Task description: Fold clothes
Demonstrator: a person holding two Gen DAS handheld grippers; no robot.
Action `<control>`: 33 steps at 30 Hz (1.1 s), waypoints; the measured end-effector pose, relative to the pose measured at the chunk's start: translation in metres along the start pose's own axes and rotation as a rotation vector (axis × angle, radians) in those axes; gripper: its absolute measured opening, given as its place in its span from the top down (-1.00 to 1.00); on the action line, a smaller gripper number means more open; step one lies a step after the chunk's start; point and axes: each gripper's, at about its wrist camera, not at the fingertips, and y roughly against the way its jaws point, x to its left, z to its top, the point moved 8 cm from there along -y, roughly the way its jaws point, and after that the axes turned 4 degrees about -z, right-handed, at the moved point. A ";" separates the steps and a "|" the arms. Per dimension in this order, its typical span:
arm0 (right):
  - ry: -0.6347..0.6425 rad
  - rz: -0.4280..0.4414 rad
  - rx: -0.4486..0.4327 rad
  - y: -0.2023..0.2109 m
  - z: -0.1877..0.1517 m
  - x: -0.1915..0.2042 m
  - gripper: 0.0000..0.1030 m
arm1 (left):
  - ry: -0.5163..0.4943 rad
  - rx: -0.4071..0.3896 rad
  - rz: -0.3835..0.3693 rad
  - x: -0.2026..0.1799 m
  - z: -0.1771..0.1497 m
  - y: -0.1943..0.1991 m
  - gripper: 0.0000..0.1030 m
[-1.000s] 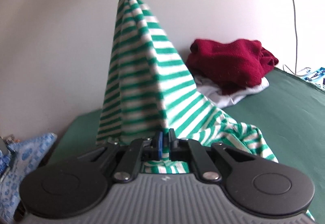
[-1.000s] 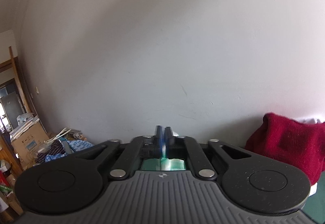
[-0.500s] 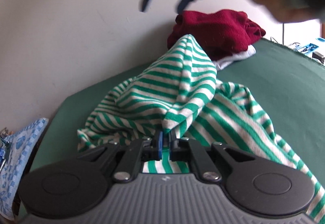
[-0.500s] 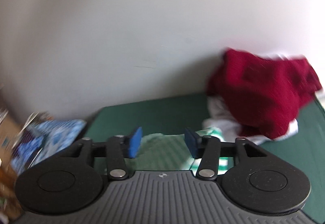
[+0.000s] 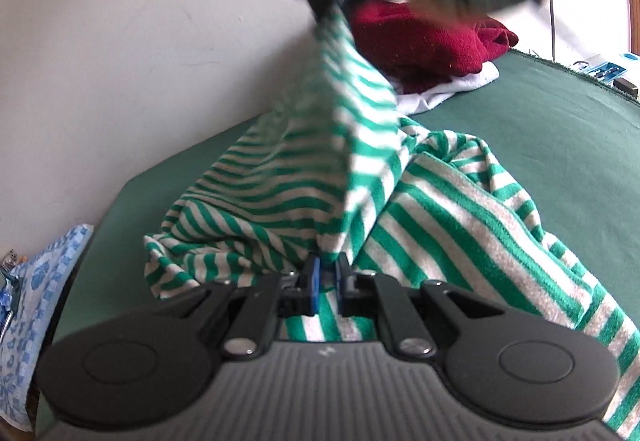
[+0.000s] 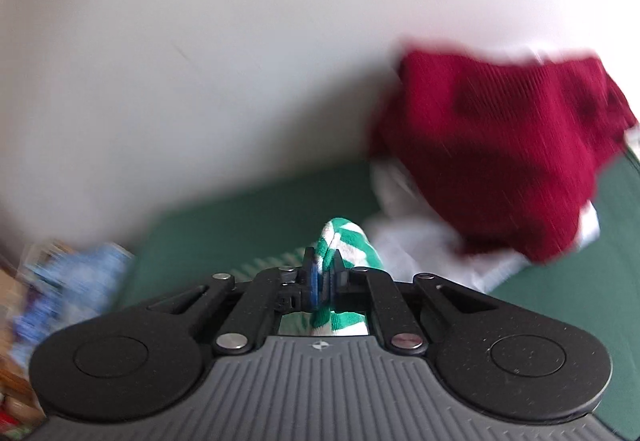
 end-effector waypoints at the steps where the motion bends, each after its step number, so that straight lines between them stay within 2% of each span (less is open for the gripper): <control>1: 0.042 0.027 -0.040 0.016 0.004 0.012 0.90 | 0.003 -0.014 -0.001 0.002 0.003 0.004 0.84; 4: 0.236 0.017 -0.098 0.049 0.002 0.047 0.90 | 0.009 -0.029 -0.011 0.007 0.010 0.010 0.84; 6: 0.251 0.124 -0.103 0.072 -0.002 0.066 0.91 | 0.025 -0.026 -0.020 0.010 0.012 0.012 0.83; 8: 0.329 0.117 -0.140 0.093 -0.007 0.081 0.91 | 0.034 -0.029 -0.026 0.012 0.012 0.016 0.83; 10: 0.346 0.160 -0.157 0.113 -0.013 0.090 0.91 | 0.052 -0.025 -0.055 0.012 0.010 0.026 0.85; 13: 0.410 0.111 -0.210 0.140 -0.023 0.095 0.91 | 0.053 -0.010 -0.093 0.011 0.001 0.029 0.85; 16: 0.371 0.166 -0.179 0.159 -0.040 0.091 0.91 | 0.030 0.021 -0.112 0.006 -0.014 0.035 0.85; 19: 0.391 0.134 -0.162 0.175 -0.070 0.083 0.90 | 0.034 0.044 -0.159 0.007 -0.029 0.049 0.81; 23: 0.428 0.126 -0.132 0.203 -0.123 0.076 0.90 | 0.013 0.035 -0.202 0.016 -0.051 0.080 0.55; 26: 0.458 0.096 -0.119 0.213 -0.157 0.070 0.90 | 0.011 0.043 -0.229 0.028 -0.071 0.104 0.55; 31: 0.391 0.050 0.003 0.221 -0.208 0.058 0.89 | 0.048 0.077 -0.285 0.039 -0.099 0.133 0.56; 33: 0.380 0.015 0.057 0.221 -0.230 0.054 0.89 | 0.044 0.066 -0.303 0.040 -0.103 0.144 0.55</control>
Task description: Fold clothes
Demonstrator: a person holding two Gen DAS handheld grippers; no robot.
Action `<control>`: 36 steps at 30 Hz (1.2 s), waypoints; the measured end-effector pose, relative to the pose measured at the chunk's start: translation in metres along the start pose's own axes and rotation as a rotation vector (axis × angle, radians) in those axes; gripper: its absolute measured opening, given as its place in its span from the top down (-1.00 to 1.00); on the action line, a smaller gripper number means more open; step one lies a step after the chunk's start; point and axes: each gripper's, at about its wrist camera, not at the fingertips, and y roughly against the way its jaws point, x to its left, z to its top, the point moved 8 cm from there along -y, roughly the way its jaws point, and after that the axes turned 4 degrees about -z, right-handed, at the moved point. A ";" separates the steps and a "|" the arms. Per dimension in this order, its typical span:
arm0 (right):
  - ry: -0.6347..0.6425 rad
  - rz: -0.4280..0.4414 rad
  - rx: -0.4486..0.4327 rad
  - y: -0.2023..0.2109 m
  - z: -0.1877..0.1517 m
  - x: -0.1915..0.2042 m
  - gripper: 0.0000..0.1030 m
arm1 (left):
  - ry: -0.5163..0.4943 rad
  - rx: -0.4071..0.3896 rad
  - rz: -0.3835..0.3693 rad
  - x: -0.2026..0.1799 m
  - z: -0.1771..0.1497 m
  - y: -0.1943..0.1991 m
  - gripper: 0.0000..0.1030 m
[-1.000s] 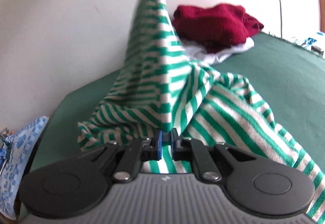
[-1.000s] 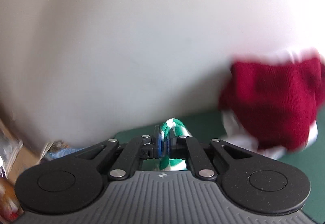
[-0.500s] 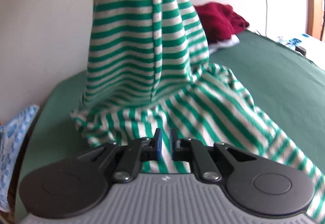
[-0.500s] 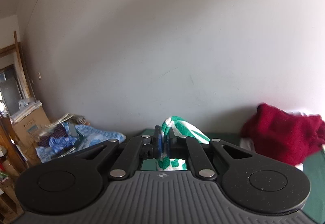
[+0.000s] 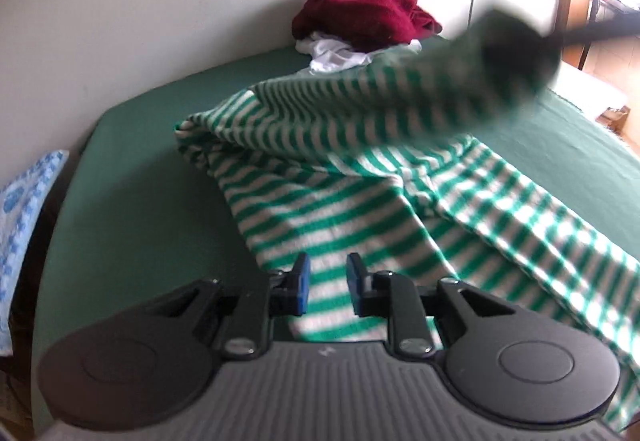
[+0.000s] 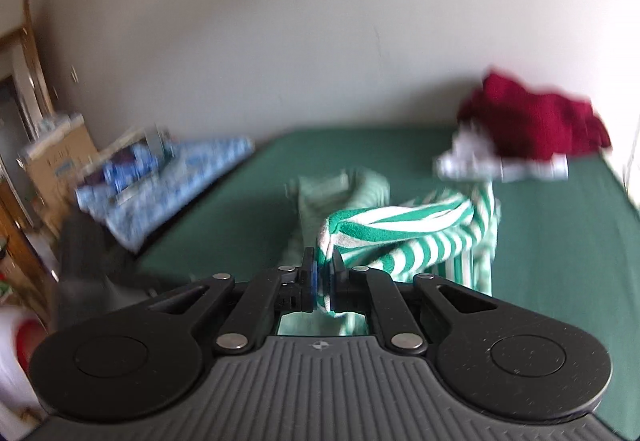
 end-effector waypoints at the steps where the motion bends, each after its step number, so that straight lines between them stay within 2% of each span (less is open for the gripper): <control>1: -0.009 -0.011 0.028 -0.001 -0.012 0.002 0.89 | -0.005 -0.006 -0.009 -0.002 -0.002 0.005 0.54; 3: -0.020 -0.025 0.084 -0.003 -0.035 0.003 0.89 | -0.035 -0.017 -0.030 -0.009 -0.006 0.013 0.46; 7: -0.017 -0.031 0.209 -0.008 -0.076 0.005 0.88 | -0.106 -0.033 -0.079 -0.025 -0.008 0.022 0.42; 10: 0.014 -0.005 0.246 -0.002 -0.081 0.006 0.88 | -0.140 -0.035 -0.077 -0.034 -0.004 0.022 0.35; 12: 0.021 -0.021 0.181 0.008 -0.066 -0.003 0.87 | -0.160 -0.050 -0.068 -0.039 0.003 0.022 0.27; 13: 0.008 -0.040 0.141 0.010 -0.055 -0.013 0.79 | -0.170 -0.059 -0.064 -0.042 0.006 0.022 0.23; 15: -0.078 -0.098 0.078 -0.001 -0.030 -0.044 0.58 | -0.195 -0.074 -0.058 -0.049 0.013 0.021 0.06; 16: -0.124 -0.128 0.047 -0.008 -0.017 -0.061 0.29 | -0.212 -0.080 -0.058 -0.054 0.017 0.019 0.04; 17: -0.150 -0.144 0.038 -0.020 -0.009 -0.074 0.21 | -0.225 -0.075 -0.062 -0.061 0.019 0.016 0.00; 20: -0.203 -0.171 0.045 -0.064 0.005 -0.109 0.22 | -0.263 -0.045 -0.072 -0.082 0.019 0.008 -0.01; 23: -0.256 -0.164 0.096 -0.095 0.003 -0.129 0.26 | -0.317 -0.020 -0.070 -0.106 0.009 0.005 -0.10; 24: -0.273 -0.157 0.117 -0.103 0.001 -0.134 0.31 | -0.339 -0.012 -0.060 -0.113 0.004 0.003 -0.12; 26: -0.324 -0.139 0.138 -0.107 -0.004 -0.142 0.64 | -0.372 0.000 -0.032 -0.123 -0.002 -0.004 -0.14; 29: -0.366 -0.103 0.118 -0.096 0.002 -0.145 0.83 | -0.393 0.026 0.011 -0.128 -0.007 -0.017 -0.13; 31: -0.368 -0.067 0.077 -0.080 0.013 -0.140 0.84 | -0.398 0.037 0.016 -0.128 -0.008 -0.020 0.00; 33: -0.359 -0.031 0.018 -0.055 0.028 -0.131 0.84 | -0.405 0.042 0.009 -0.130 -0.007 -0.019 0.54; 36: -0.306 -0.028 -0.083 -0.017 0.048 -0.115 0.85 | -0.433 0.035 0.026 -0.129 -0.006 -0.018 0.75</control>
